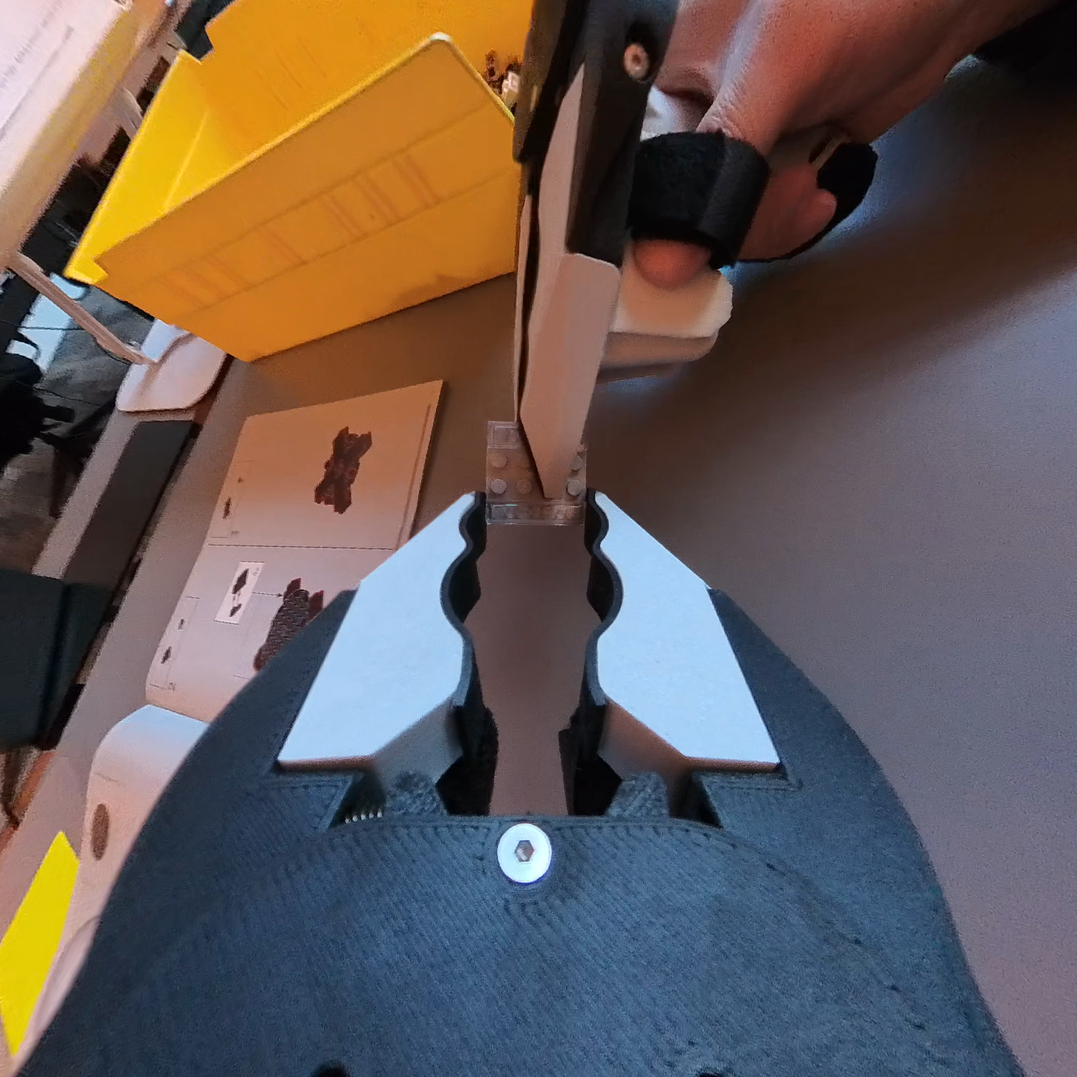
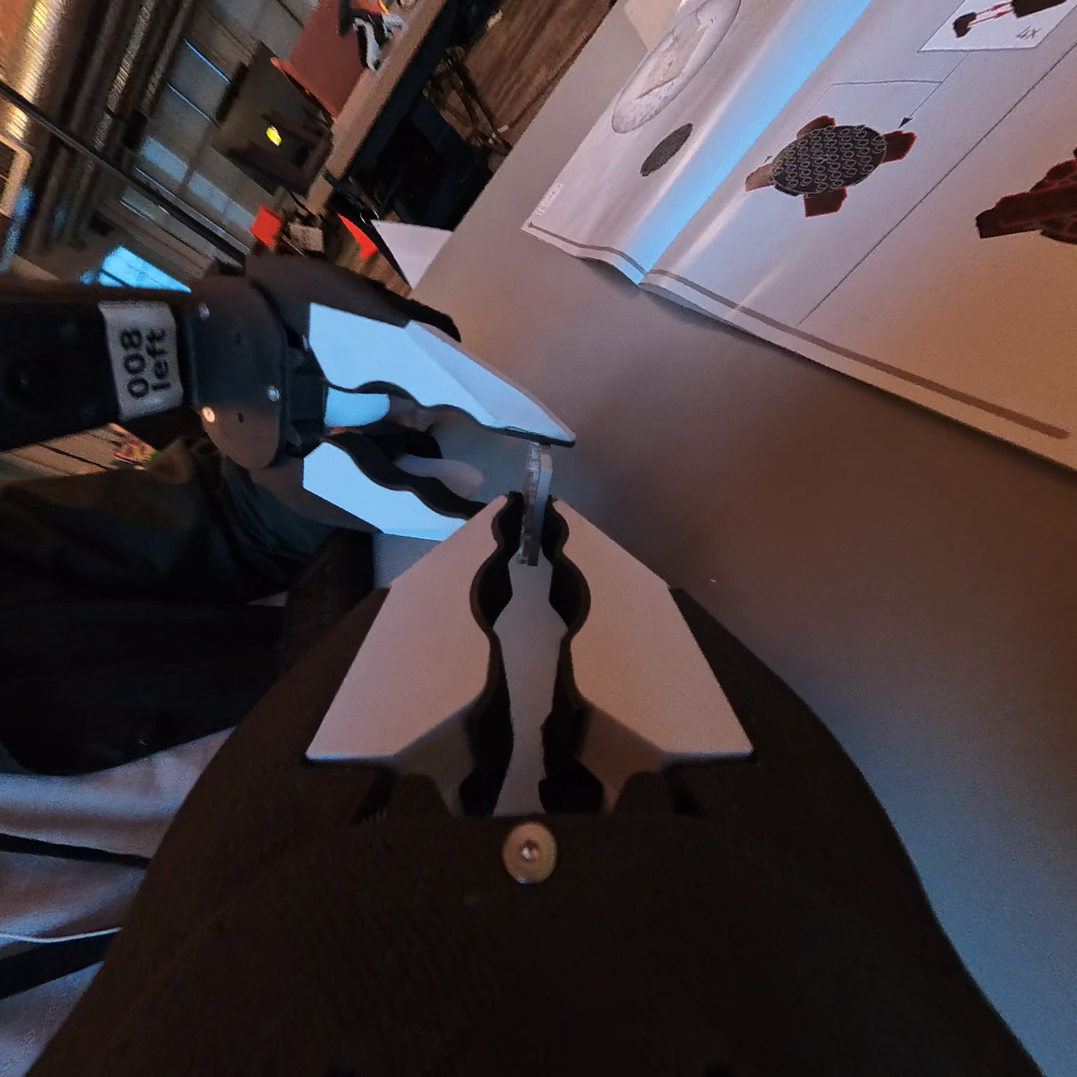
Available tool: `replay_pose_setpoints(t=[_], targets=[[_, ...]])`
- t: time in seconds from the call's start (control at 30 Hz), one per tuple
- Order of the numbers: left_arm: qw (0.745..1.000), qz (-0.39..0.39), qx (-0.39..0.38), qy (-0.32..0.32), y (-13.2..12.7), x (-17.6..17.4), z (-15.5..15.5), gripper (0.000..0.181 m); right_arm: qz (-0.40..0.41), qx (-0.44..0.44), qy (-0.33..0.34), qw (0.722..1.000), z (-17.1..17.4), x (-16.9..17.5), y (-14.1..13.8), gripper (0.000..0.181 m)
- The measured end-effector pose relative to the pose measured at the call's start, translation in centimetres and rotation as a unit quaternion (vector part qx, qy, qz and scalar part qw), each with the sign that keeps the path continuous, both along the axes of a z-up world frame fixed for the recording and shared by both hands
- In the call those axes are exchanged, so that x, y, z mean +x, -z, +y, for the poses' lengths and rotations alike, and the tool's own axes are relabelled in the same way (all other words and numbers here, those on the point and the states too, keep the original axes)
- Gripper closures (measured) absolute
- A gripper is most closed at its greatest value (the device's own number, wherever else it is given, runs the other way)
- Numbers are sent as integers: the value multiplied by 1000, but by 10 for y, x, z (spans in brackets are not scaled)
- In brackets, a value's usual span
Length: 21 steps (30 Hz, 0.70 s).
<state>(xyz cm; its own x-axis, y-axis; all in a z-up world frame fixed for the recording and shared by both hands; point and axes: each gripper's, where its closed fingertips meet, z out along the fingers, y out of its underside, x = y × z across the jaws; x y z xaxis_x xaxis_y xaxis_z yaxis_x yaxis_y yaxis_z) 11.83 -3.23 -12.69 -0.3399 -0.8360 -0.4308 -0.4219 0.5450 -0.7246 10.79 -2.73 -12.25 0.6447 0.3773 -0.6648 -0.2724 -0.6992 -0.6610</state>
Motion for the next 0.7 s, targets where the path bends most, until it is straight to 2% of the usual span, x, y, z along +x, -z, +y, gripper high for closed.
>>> replay_pose_setpoints(t=[0.1,0.17,0.2,0.23,0.3,0.37,0.47,0.57,0.63,0.7], targets=[[999,13,-43,13,1,-2,-4,149,-46,-1,-1,999,-2,3,6,176],[990,15,-136,37,-11,-6,-13,148,-201,22,0,979,-3,25,28,176],[983,9,-177,42,-19,-8,-13,149,-198,42,2,979,-2,25,23,176],[982,9,-187,40,-22,-10,-8,148,-130,41,0,991,-2,19,11,176],[990,-16,-135,32,-21,-11,5,149,-25,20,-3,999,-2,14,-2,176],[991,-58,-112,41,-27,-10,4,148,-38,14,-15,999,-5,14,5,176],[976,-109,-167,91,-50,-16,-14,149,-31,35,-33,998,-6,7,-1,176],[937,-194,-255,137,-94,-28,-28,150,-47,56,-26,997,-5,9,-5,176],[891,-226,-348,185,-125,-42,-40,149,-45,56,-23,997,-4,11,-4,176],[825,-223,-457,247,-154,-58,-49,149,-30,60,-26,997,-3,10,-6,176]])
